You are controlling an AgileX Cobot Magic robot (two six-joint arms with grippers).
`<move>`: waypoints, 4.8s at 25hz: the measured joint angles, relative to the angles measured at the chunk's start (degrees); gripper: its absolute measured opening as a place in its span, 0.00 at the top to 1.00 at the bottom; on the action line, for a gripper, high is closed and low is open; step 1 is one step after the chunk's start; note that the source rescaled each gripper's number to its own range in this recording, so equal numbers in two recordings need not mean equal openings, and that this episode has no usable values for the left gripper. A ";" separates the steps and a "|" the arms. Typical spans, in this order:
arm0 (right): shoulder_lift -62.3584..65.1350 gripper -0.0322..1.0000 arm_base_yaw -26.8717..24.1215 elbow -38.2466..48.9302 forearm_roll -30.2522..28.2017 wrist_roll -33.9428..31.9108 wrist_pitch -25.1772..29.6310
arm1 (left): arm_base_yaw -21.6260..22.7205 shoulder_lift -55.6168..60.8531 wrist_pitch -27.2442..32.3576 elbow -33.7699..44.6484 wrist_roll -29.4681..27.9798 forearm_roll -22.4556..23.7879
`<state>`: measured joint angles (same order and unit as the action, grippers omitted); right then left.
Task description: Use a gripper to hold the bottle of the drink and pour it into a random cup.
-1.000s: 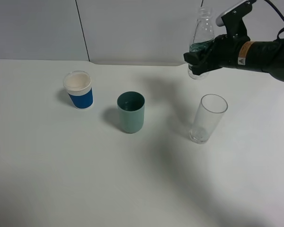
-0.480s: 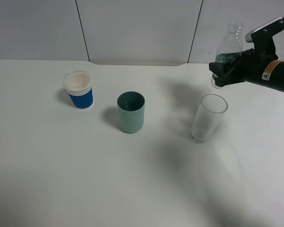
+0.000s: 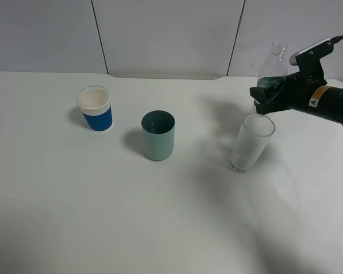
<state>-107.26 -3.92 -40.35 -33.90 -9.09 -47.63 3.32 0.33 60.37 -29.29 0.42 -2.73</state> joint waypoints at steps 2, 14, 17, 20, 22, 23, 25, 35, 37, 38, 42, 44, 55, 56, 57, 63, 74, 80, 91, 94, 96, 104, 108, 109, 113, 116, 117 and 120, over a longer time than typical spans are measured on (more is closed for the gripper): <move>-0.93 0.97 -0.57 0.00 0.10 0.78 -1.07 | 0.00 0.00 0.00 0.00 0.00 0.00; -5.48 0.97 -4.39 -0.05 0.85 1.67 -6.78 | 0.00 0.00 0.00 0.00 0.00 0.00; -6.73 0.97 -4.46 -0.05 0.86 1.67 -7.09 | 0.00 0.00 0.00 0.00 0.00 0.00; -7.35 0.97 -4.46 -0.05 0.86 1.48 -7.14 | 0.00 0.00 0.00 0.00 0.00 0.00; -7.40 0.97 -4.46 -0.05 0.86 0.91 -7.14 | 0.00 0.00 0.00 0.00 0.00 0.00; -7.40 0.97 -4.46 -0.05 0.92 0.62 -7.14 | 0.00 0.00 0.00 0.00 0.00 0.00; -7.40 0.97 -4.46 -0.05 0.92 0.49 -7.14 | 0.00 0.00 0.00 0.00 0.00 0.00; -7.40 0.49 -4.46 -0.05 0.98 0.04 -7.14 | 0.00 0.00 0.00 0.00 0.00 0.00; -7.40 0.46 -4.46 -0.05 0.98 0.04 -7.14 | 0.00 0.00 0.00 0.00 0.00 0.00; -7.40 0.45 -4.46 -0.05 0.98 0.04 -7.14 | 0.00 0.00 0.00 0.00 0.00 0.00; -7.40 0.44 -4.46 -0.05 0.98 0.04 -7.14 | 0.00 0.00 0.00 0.00 0.00 0.00; -7.40 0.44 -4.46 -0.05 0.98 -0.01 -7.14 | 0.00 0.00 0.00 0.00 0.00 0.00; -3.93 0.44 -4.46 -0.05 -2.06 -6.90 -7.14 | 0.00 0.00 0.00 0.00 0.00 0.00; -3.21 0.44 -4.46 -0.05 -2.28 -7.62 -7.14 | 0.00 0.00 0.00 0.00 0.00 0.00; -2.40 0.44 -4.46 -0.05 -2.62 -8.01 -6.98 | 0.00 0.00 0.00 0.00 0.00 0.00; 2.97 0.44 -4.46 0.04 -3.58 -12.94 -0.89 | 0.00 0.00 0.00 0.00 0.00 0.00; 15.44 0.44 -4.46 0.11 -3.84 -14.28 5.30 | 0.00 0.00 0.00 0.00 0.00 0.00; 22.62 0.44 -4.46 0.11 -4.22 -17.14 8.56 | 0.00 0.00 0.00 0.00 0.00 -0.05; 39.14 0.44 -4.46 0.18 10.87 -15.92 26.54 | 0.00 0.00 0.00 0.00 0.00 -0.05; 44.32 0.44 -4.46 0.17 14.98 -10.09 33.65 | 0.00 0.00 0.00 0.00 0.00 -0.05; 48.23 0.44 -4.46 0.17 17.53 -5.36 37.65 | 0.00 0.00 0.00 0.00 0.00 -0.05; 65.40 0.44 -4.46 0.17 27.27 6.23 50.15 | 0.00 0.00 0.00 0.00 0.00 -0.05; 75.84 0.44 -4.46 0.17 31.43 9.62 56.87 | 0.00 0.00 0.00 0.00 0.00 -0.05; 78.29 0.44 -4.46 0.17 32.32 10.40 58.47 | 0.00 0.00 0.00 0.00 0.00 -0.05; 86.33 0.44 -4.46 0.17 35.16 13.63 67.80 | 0.00 0.00 0.00 0.00 0.00 -0.05; 90.79 0.44 -3.89 0.17 36.18 15.45 74.16 | 0.00 0.00 0.00 0.00 0.00 -0.05; 92.20 0.44 -3.33 0.17 36.59 16.06 76.64 | 0.00 0.00 0.00 0.00 0.00 -0.05; 94.70 0.44 -2.51 0.17 36.99 16.49 80.48 | 0.00 0.00 0.00 0.00 0.00 -0.05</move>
<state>-12.56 -6.44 -40.18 3.09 7.39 32.86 3.32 0.33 60.37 -29.29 0.42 -2.78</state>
